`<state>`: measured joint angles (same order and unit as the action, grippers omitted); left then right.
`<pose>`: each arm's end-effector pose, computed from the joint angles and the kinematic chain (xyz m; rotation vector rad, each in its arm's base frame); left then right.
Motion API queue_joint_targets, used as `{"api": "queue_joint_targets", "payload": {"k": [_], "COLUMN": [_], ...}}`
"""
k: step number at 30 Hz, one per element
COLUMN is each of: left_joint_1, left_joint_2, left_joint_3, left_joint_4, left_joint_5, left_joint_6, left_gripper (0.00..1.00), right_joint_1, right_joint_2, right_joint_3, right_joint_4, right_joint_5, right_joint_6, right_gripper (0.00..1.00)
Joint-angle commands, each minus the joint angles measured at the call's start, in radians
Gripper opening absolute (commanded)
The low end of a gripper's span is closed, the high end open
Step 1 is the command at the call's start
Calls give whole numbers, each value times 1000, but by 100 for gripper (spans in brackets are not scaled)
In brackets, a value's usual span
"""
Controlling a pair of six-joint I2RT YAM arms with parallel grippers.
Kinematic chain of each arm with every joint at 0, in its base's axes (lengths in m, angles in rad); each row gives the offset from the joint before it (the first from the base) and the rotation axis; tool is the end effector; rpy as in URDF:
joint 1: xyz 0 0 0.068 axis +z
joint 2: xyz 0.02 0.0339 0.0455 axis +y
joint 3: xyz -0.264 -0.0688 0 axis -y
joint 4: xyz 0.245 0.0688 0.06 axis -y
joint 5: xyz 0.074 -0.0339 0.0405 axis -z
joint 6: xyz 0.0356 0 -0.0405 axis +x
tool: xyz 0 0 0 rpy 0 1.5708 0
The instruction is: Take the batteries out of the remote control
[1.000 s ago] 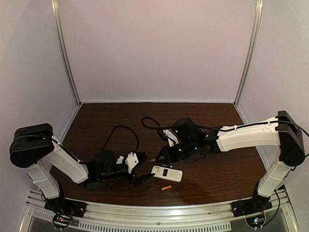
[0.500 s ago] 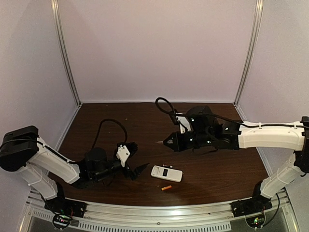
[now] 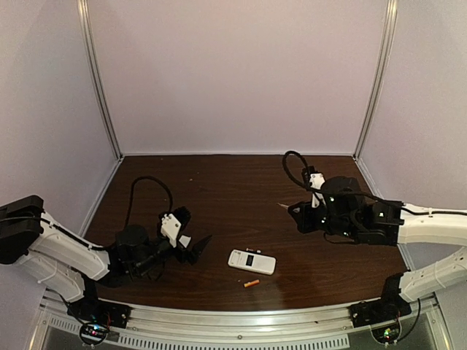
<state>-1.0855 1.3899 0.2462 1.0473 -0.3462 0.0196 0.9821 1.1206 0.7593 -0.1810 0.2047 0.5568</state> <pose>0.1206 -0.2028 0.1647 0.6496 1.5576 -0.5179 0.1441 0.2029 0.2645 -0.3361 2.1552 0.6952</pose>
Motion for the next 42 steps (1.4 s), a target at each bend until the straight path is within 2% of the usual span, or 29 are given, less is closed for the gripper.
{"api": "queue_joint_targets", "payload": {"k": [1, 8, 15, 25, 32, 42], "left_joint_1": [6, 6, 6, 7, 6, 6], "left_joint_2": [-19, -45, -53, -82, -86, -110], "left_joint_3": [-19, -50, -74, -106, -114, -126], "left_joint_4": [51, 88, 115, 113, 107, 91], "left_joint_5": [-30, -35, -56, -78, -80, -74], "left_joint_6": [-15, -10, -6, -16, -15, -47], "left_gripper": [98, 97, 97, 97, 97, 98], "right_joint_1": [6, 9, 10, 19, 24, 25], "right_joint_2": [-43, -16, 113, 370, 495, 610], "right_joint_3": [-88, -206, -240, -179, -128, -69], "right_joint_4": [34, 173, 329, 468, 525, 538], "right_joint_5": [144, 174, 154, 100, 68, 56], "right_joint_6": [27, 28, 7, -13, -27, -38], "right_gripper": [0, 0, 0, 0, 0, 12]}}
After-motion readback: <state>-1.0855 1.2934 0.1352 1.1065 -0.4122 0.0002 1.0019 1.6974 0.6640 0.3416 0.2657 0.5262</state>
